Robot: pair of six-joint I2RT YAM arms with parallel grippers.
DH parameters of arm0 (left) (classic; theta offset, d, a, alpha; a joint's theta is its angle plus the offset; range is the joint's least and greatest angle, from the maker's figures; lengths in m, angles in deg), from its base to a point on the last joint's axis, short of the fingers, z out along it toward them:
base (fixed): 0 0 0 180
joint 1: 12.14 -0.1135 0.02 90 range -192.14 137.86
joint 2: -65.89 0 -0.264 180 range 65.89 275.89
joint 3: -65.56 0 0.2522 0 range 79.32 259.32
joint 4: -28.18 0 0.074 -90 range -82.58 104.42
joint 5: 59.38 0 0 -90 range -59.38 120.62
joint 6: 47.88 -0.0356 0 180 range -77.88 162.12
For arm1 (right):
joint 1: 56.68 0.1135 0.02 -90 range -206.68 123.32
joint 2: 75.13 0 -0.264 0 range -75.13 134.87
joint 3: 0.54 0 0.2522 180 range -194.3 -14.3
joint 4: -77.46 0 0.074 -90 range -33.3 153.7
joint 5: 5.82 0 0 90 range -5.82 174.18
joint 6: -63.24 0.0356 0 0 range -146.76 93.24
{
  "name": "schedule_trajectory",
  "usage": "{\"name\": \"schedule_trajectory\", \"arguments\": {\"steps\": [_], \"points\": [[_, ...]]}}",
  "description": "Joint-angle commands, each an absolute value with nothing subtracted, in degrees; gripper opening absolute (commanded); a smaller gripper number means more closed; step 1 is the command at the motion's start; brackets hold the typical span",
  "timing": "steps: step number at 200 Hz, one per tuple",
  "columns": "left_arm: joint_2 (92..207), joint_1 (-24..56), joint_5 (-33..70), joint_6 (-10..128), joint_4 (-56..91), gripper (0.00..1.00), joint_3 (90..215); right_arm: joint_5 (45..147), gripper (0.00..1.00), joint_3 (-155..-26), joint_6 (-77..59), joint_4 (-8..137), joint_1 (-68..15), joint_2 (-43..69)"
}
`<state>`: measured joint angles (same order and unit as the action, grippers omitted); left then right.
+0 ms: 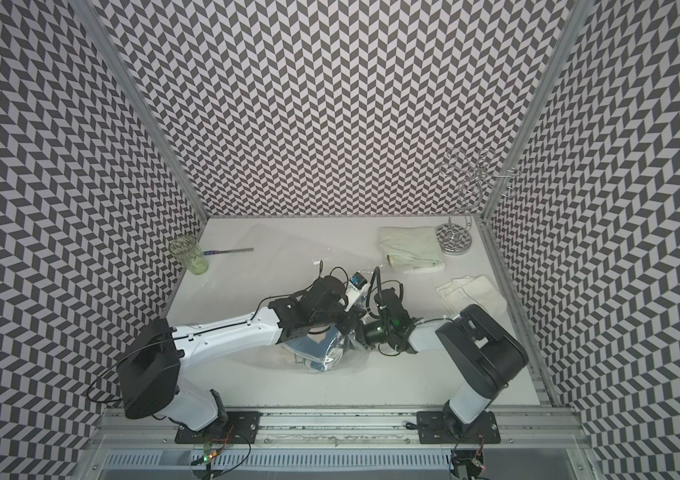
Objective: Place the folded towel into the vacuum bag
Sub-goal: Place the towel in the vacuum bag.
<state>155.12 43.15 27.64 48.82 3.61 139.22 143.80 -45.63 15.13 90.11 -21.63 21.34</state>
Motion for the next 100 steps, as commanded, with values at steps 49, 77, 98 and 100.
{"name": "schedule_trajectory", "arguments": {"steps": [49, 77, 98, 100], "points": [[136.9, 34.1, 19.9, 66.9, 0.3, 0.67, 133.2, 128.3, 0.00, -47.0, 13.2, 85.9, -21.5, 23.0], [133.1, 25.5, 14.5, 67.8, 1.3, 0.67, 130.8, 128.5, 0.00, -47.4, 12.7, 85.2, -21.6, 22.9], [133.0, 23.8, 13.7, 66.0, 1.4, 0.66, 131.1, 129.1, 0.00, -47.4, 13.4, 86.1, -21.6, 23.0], [133.1, 23.7, 13.8, 65.8, 1.3, 0.66, 131.2, 129.2, 0.00, -47.4, 13.4, 86.2, -21.5, 23.0]]}}
